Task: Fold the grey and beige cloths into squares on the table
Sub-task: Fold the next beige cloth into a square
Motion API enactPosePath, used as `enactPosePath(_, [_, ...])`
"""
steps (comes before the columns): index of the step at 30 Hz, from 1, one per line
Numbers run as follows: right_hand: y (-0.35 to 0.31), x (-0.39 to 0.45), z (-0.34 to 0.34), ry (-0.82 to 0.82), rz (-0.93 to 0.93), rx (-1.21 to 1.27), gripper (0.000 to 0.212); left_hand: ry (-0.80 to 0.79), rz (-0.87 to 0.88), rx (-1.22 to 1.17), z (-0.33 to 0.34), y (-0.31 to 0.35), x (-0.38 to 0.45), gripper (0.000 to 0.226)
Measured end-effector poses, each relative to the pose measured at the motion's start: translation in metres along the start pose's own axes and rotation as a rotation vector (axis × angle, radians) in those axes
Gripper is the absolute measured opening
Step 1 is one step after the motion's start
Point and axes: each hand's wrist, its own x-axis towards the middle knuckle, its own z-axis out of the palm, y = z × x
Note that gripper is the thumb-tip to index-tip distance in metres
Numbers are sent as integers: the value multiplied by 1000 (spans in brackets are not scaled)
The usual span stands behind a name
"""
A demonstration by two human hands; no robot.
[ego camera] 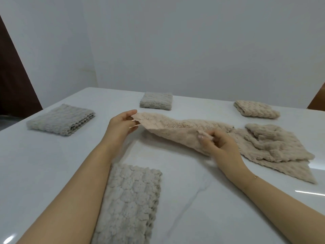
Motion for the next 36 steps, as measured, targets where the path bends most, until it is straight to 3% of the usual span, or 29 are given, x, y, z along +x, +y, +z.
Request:
enactPosePath(2, [0, 3, -4, 95, 91, 157, 15, -61, 89, 234, -5, -2, -4, 32])
enactPosePath(5, [0, 6, -8, 193, 157, 240, 17, -97, 233, 520, -9, -5, -8, 8])
enactPosePath(8, [2, 10, -12, 239, 183, 286, 24, -93, 246, 591, -11, -3, -9, 14])
enactPosePath(12, [5, 14, -12, 245, 195, 296, 57, -58, 275, 619, -11, 1, -11, 27])
enactPosePath(17, [4, 18, -14, 224, 225, 342, 31, -125, 283, 469, -8, 15, -17, 42])
enactPosePath(21, [1, 27, -26, 119, 214, 107, 14, -145, 216, 420, -12, 19, -17, 43])
enactPosePath(25, [-7, 42, -43, -121, 318, 57, 14, -270, -36, 360, -21, 25, -15, 44])
enactPosePath(28, [-17, 58, -51, -206, 329, 33, 17, -321, -81, 324, -30, 28, -13, 40])
enactPosePath(33, [-38, 87, -47, -61, 229, -20, 4, -269, -98, 493, -33, 26, -10, 28])
enactPosePath(36, [-46, 93, -38, 21, 202, -1, 16, -209, -83, 533, -34, 22, -10, 26])
